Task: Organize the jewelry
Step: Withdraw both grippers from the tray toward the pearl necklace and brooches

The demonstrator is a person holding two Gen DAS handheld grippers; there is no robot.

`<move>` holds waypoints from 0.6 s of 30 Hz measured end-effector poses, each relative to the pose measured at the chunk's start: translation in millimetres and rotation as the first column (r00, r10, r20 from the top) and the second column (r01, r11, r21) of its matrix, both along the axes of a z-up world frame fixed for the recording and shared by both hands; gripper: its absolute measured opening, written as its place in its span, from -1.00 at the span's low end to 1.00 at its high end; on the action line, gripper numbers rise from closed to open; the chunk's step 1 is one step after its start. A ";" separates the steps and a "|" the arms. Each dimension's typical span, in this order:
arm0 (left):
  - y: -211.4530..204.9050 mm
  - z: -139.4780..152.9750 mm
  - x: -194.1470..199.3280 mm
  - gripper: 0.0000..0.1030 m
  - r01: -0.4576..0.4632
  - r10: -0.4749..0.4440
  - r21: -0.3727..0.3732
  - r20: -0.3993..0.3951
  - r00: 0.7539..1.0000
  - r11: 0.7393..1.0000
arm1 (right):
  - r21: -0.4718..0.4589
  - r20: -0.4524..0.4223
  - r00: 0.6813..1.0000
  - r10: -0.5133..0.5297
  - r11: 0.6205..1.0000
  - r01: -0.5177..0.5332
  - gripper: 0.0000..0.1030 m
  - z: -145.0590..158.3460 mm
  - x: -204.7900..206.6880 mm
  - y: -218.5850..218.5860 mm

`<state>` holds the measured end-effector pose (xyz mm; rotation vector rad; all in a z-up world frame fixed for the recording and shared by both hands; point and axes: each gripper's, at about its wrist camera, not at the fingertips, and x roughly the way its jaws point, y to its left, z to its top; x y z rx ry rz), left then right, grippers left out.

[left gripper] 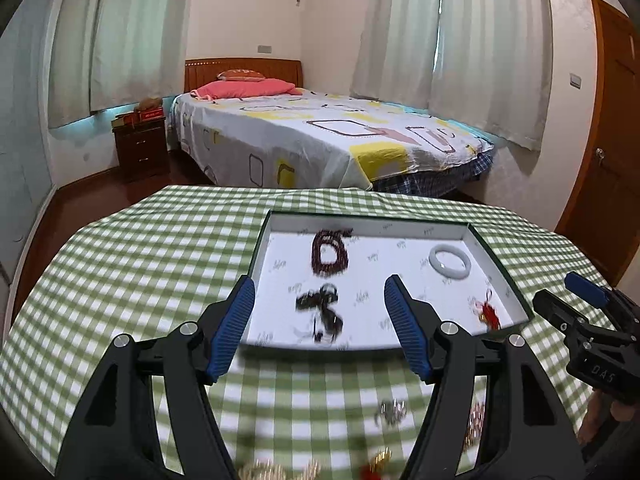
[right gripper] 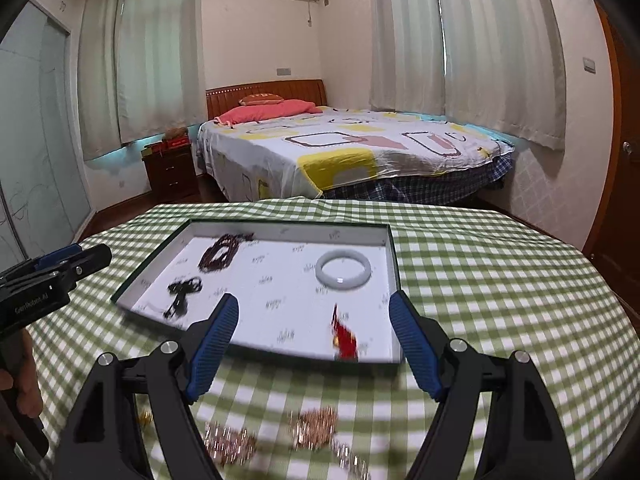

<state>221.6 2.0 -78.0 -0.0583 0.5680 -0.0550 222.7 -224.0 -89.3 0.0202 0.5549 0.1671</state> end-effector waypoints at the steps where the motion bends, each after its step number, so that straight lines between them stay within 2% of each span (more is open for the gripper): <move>1: 0.1 -2.2 -9.2 0.27 -0.005 0.005 0.006 0.003 1.000 1.000 | -0.007 0.009 1.000 -0.002 1.000 0.002 0.46 -1.5 -7.1 -0.2; 12: 1.1 -26.5 -79.3 0.27 -0.041 0.041 0.050 -0.004 0.999 0.998 | 0.006 0.021 1.000 -0.002 1.000 0.002 0.46 -19.6 -63.2 -4.4; 18: 13.8 -54.6 -100.4 0.27 -0.070 0.074 0.048 -0.093 0.993 0.996 | 0.008 -0.005 1.000 0.001 1.000 -0.001 0.46 -36.1 -83.6 -8.1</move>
